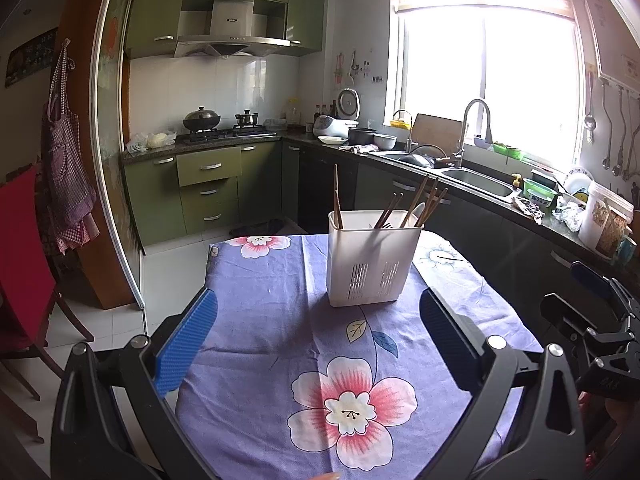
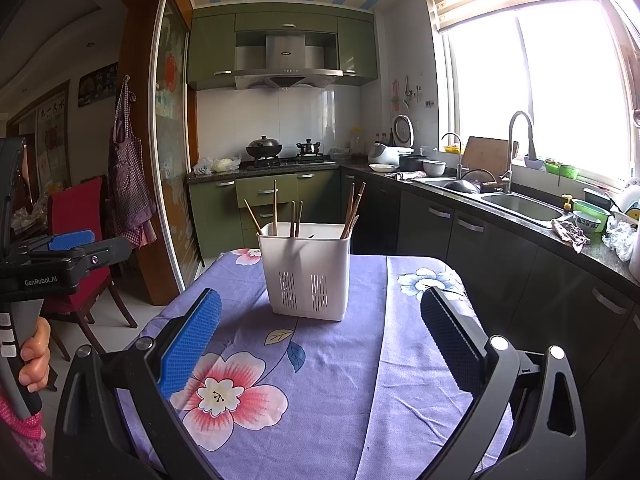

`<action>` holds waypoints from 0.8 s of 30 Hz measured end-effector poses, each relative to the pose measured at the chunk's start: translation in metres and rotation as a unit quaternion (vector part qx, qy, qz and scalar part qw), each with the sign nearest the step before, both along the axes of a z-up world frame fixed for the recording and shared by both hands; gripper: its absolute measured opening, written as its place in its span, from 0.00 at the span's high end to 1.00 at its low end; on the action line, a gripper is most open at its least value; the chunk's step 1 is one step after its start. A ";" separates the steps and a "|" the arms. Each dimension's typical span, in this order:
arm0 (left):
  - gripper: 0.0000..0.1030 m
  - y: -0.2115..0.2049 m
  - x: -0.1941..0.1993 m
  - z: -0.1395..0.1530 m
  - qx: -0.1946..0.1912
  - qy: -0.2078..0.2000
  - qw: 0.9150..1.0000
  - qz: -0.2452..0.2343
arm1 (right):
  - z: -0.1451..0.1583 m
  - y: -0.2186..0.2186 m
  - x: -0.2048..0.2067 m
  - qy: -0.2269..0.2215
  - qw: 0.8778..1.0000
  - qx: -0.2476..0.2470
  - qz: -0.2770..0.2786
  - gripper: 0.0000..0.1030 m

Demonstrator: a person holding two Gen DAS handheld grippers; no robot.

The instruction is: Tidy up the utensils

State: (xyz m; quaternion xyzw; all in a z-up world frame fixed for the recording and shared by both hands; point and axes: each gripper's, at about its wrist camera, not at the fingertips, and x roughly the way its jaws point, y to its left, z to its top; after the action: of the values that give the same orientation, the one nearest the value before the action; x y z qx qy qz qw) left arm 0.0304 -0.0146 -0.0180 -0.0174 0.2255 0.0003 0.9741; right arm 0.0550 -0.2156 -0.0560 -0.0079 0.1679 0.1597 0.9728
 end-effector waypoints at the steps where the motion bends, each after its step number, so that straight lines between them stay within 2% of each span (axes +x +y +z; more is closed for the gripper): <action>1: 0.06 0.000 0.000 0.000 0.000 0.001 1.000 0.000 | -0.001 0.000 0.000 0.001 1.000 0.000 0.000 0.04; 14: 0.06 -0.001 0.005 -0.003 -0.001 0.008 1.000 -0.002 | -0.006 0.000 0.009 0.010 1.000 -0.003 0.000 0.04; 18: 0.07 -0.001 0.005 -0.004 -0.002 -0.003 1.000 -0.007 | -0.007 0.000 0.010 0.012 1.000 -0.004 0.000 0.04; 24: 0.07 0.000 0.014 -0.009 0.001 0.015 1.000 -0.002 | -0.011 0.000 0.017 0.019 1.000 -0.003 -0.001 0.04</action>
State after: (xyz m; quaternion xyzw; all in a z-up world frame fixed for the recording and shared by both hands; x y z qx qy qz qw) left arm 0.0440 -0.0144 -0.0271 -0.0157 0.2401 -0.0015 0.9706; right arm 0.0718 -0.2159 -0.0668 -0.0080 0.1871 0.1579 0.9695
